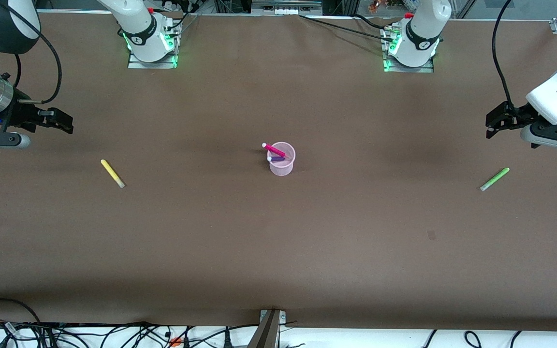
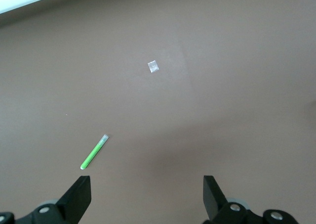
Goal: Organize pens into pink holder with both arms
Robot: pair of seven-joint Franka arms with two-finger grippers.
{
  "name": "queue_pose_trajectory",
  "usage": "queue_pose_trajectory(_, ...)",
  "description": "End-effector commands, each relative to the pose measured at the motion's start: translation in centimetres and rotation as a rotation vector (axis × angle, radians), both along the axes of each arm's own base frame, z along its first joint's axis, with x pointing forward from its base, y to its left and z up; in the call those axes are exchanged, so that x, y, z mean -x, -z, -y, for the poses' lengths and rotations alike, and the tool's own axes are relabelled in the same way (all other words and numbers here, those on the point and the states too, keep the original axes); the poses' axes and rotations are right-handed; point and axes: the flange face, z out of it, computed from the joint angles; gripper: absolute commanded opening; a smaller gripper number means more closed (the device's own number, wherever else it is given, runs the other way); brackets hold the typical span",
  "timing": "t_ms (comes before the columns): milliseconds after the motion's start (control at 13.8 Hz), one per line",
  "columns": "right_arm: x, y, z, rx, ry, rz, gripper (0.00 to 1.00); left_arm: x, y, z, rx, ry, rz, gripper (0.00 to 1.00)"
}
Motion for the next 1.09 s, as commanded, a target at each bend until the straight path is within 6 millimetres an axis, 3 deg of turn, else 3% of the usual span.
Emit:
queue_pose_trajectory(0,0.5,-0.5,-1.3,-0.07,0.055,0.029,0.98,0.4,-0.7,0.1,-0.016,-0.001,0.007,1.0)
queue_pose_trajectory(291,-0.2,-2.4,-1.3,-0.157,0.079,0.03,0.99,0.4,-0.7,0.1,-0.016,-0.003,0.005,1.0)
queue_pose_trajectory(1018,0.5,-2.2,-1.3,-0.14,0.056,-0.022,0.99,0.4,-0.8,0.4,-0.015,0.0,0.009,1.0)
